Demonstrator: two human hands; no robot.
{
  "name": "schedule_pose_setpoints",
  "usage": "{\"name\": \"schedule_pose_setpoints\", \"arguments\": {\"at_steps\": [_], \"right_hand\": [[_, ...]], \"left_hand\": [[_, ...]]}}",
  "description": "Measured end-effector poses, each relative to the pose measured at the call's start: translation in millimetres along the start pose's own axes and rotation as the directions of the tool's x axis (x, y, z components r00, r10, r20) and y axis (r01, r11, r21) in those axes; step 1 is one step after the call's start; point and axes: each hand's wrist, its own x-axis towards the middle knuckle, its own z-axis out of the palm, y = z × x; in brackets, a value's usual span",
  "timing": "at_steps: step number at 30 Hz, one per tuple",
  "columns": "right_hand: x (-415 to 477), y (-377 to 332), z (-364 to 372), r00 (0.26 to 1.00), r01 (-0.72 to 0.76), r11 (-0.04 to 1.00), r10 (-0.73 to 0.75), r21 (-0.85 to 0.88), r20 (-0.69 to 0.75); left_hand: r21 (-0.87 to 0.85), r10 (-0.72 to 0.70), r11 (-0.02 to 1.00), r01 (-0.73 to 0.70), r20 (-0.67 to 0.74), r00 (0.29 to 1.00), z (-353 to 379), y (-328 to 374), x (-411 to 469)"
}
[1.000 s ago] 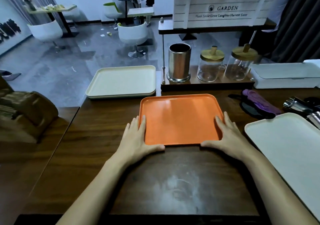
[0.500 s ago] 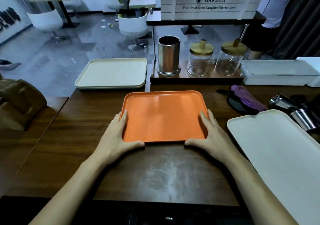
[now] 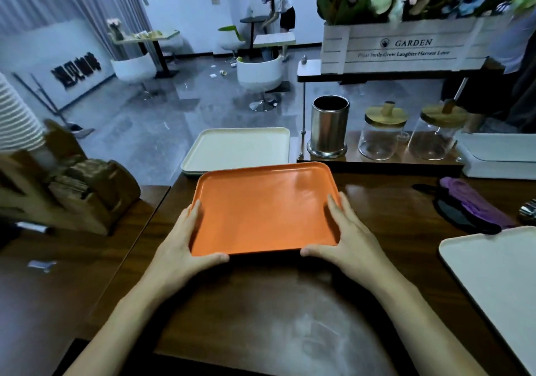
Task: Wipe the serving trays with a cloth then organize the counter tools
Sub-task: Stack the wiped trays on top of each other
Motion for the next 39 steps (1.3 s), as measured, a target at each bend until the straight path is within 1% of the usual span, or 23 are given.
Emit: {"name": "schedule_pose_setpoints", "arguments": {"at_steps": [5,8,10,15,19,22,32,39], "right_hand": [[53.2,-36.6,20.4,1.000,0.025,0.999,-0.026,-0.023,-0.017],[79.5,-55.5,30.6,0.999,0.019,0.998,-0.021,-0.058,-0.031],[97.4,-64.1,35.7,0.999,0.005,0.997,-0.008,-0.082,-0.045],[136.2,-78.2,35.2,0.998,-0.028,0.995,0.022,-0.098,-0.062],[169.3,-88.7,33.6,0.995,-0.065,0.989,0.054,-0.132,-0.085],[190.4,-93.0,33.7,0.993,-0.086,0.988,0.074,-0.131,-0.094],[240.1,-87.9,44.9,0.990,-0.128,0.979,0.118,-0.161,-0.071],[246.5,-64.2,58.6,0.993,-0.119,0.983,0.115,-0.143,-0.033]], "left_hand": [[-0.010,0.035,0.999,-0.036,-0.039,0.999,-37.1,-32.1,42.3],[-0.037,0.023,0.999,-0.024,-0.023,0.999,-54.8,-44.2,71.0],[-0.071,0.032,0.997,-0.032,-0.003,0.999,-65.4,-51.0,91.5],[-0.187,0.088,0.979,-0.087,-0.003,0.996,-81.7,-53.5,133.9],[-0.229,0.115,0.967,-0.113,-0.004,0.993,-91.4,-51.2,172.1],[-0.237,0.119,0.965,-0.116,-0.002,0.993,-93.5,-55.3,196.7],[-0.250,0.063,0.967,-0.047,0.055,0.997,-83.0,-74.1,245.5],[-0.149,0.091,0.985,-0.087,0.022,0.996,-76.1,-83.0,251.0]]}}
